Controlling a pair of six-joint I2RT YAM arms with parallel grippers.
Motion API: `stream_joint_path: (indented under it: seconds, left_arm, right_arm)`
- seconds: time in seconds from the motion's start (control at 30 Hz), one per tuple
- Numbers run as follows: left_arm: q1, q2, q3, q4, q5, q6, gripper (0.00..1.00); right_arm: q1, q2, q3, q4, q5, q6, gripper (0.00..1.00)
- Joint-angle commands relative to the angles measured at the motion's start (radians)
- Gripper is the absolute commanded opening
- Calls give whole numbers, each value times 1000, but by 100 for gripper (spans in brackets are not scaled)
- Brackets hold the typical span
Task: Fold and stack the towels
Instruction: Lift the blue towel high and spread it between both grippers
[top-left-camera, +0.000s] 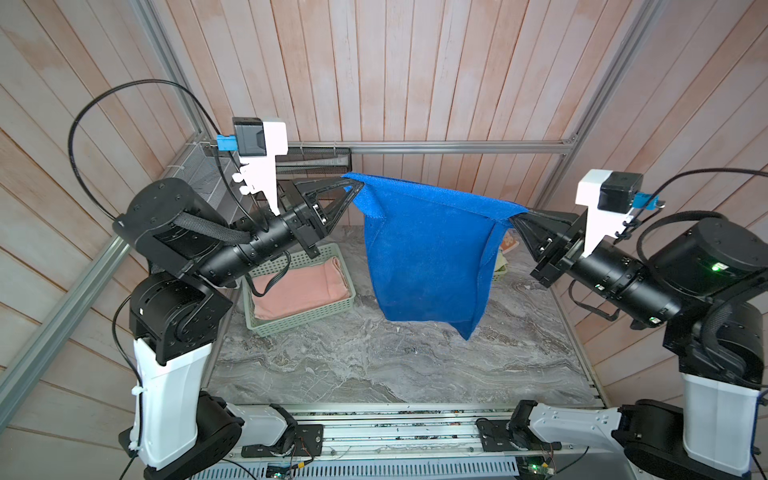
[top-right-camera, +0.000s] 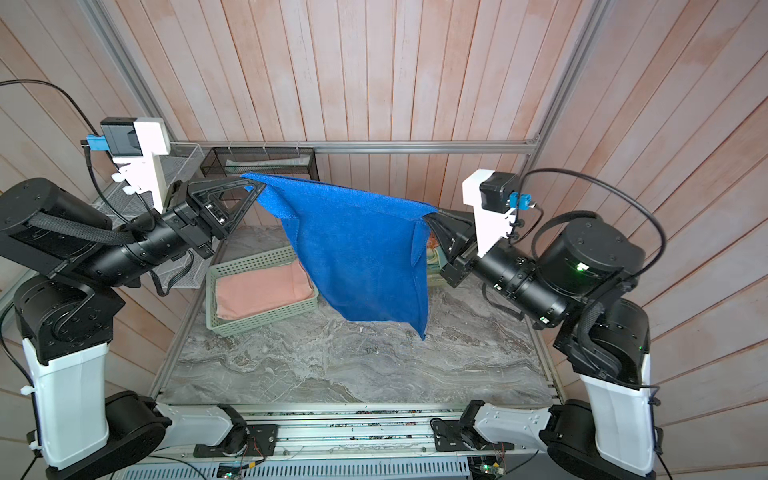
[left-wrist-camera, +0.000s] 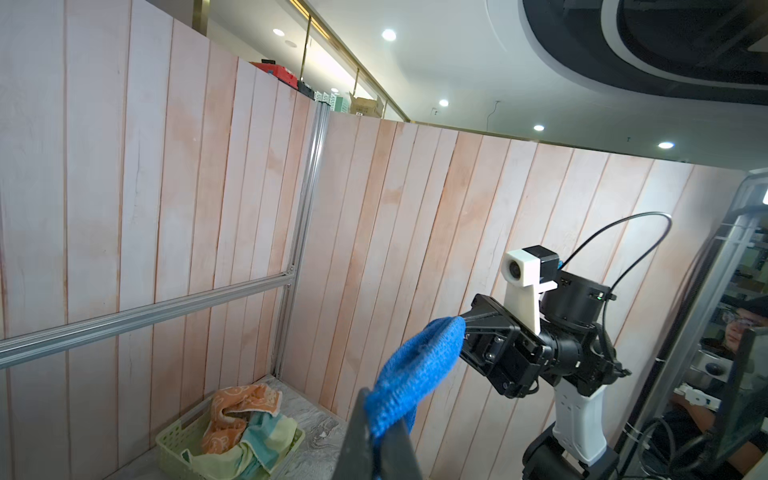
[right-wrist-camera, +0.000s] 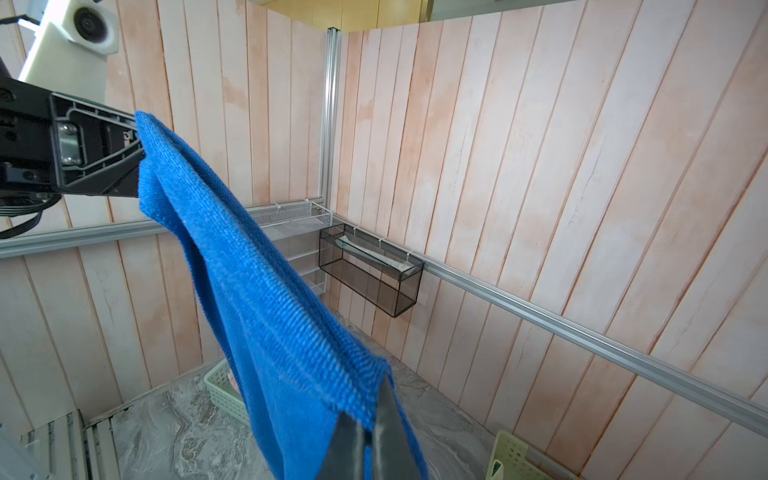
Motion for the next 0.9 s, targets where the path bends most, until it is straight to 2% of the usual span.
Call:
stream_joint_path:
  seconds: [0.0, 0.17, 0.3, 0.4, 0.43, 0.57, 0.7, 0.8, 0.87]
  left_arm:
    - [7, -30, 15, -17, -90, 36, 0]
    - [7, -27, 19, -105, -302, 102, 0]
    - [27, 7, -8, -144, -370, 132, 0]
    - [119, 63, -35, -169, -317, 124, 0]
    - [161, 85, -56, -165, -287, 116, 0]
    - [318, 170, -177, -59, -127, 79, 0]
    - [415, 304, -261, 79, 11, 57, 0]
    - [446, 454, -268, 151, 53, 51, 0]
    - [451, 566, -261, 202, 61, 53, 0]
  right_arm:
    - [-3, 24, 91, -127, -14, -13, 0]
    - [-3, 64, 133, -143, -18, 17, 0]
    - [-4, 93, 80, -144, 25, 29, 0]
    - [-13, 141, 14, -138, 141, 10, 0]
    - [-49, 163, -11, -134, 144, 5, 0]
    - [-344, 264, -123, -60, -168, 61, 0]
    - [-467, 387, -271, 116, -268, 53, 0]
    - [-532, 549, -270, 200, -323, 42, 0]
    - [-565, 691, -211, 215, -331, 36, 0]
